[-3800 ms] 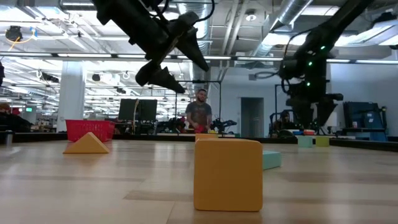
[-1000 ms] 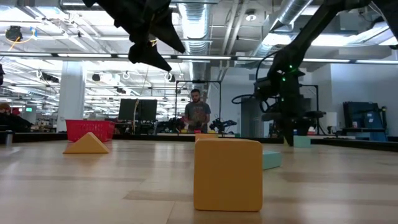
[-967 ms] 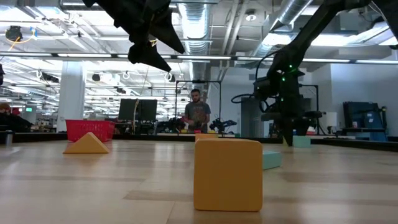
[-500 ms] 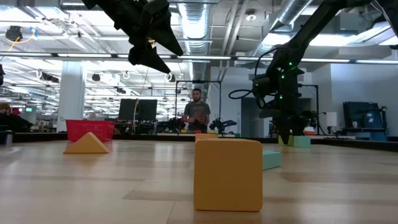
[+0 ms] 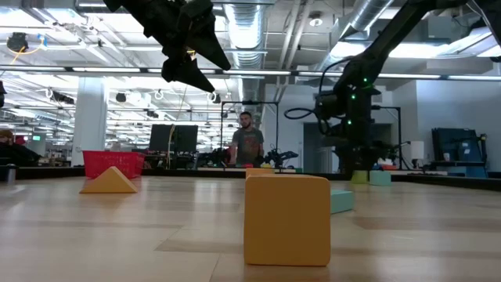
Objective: Sort & place blocks by color
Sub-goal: Put the green block into the red bin
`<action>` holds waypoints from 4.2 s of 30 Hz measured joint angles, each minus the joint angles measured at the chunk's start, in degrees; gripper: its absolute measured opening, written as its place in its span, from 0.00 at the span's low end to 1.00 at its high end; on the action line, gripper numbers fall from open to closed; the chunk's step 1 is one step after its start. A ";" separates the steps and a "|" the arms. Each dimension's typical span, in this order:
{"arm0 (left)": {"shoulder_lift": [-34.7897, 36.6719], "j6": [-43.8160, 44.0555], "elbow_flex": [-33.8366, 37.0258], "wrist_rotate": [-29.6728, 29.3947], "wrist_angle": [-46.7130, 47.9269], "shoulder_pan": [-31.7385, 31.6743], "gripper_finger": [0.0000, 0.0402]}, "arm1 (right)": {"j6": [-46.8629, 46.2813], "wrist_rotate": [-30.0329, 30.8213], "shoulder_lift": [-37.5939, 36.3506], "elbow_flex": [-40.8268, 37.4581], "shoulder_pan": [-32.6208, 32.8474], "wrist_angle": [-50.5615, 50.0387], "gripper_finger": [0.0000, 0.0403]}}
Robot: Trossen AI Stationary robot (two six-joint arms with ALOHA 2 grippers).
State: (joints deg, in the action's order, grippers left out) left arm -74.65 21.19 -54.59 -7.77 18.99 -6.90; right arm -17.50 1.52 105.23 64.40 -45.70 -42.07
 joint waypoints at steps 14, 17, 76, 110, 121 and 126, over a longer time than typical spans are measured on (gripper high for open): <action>1.47 0.96 0.04 -1.36 0.11 0.25 0.95 | 1.33 -1.65 -1.74 0.00 3.43 0.40 0.30; 4.66 -0.20 0.27 -4.91 -0.60 1.10 0.95 | 1.31 -6.04 -5.53 0.00 5.85 1.29 0.30; 3.94 -32.06 3.89 -25.31 -29.38 10.89 0.25 | -48.75 -38.66 -7.45 0.00 25.26 79.98 0.66; 3.52 5.07 3.85 -10.49 25.62 -21.44 0.25 | -46.06 -38.97 -7.43 0.04 24.50 84.92 0.79; -1.59 4.61 3.85 -6.20 27.97 -40.79 0.25 | -45.48 -39.98 -8.11 0.04 28.38 86.21 0.79; -3.30 6.49 3.85 -7.60 28.14 -44.94 0.25 | -45.40 -42.22 -10.33 0.11 28.49 86.08 0.79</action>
State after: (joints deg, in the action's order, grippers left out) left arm -77.95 27.68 -50.74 -15.37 47.13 -51.83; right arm -62.89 -40.70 94.90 64.51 -17.21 44.01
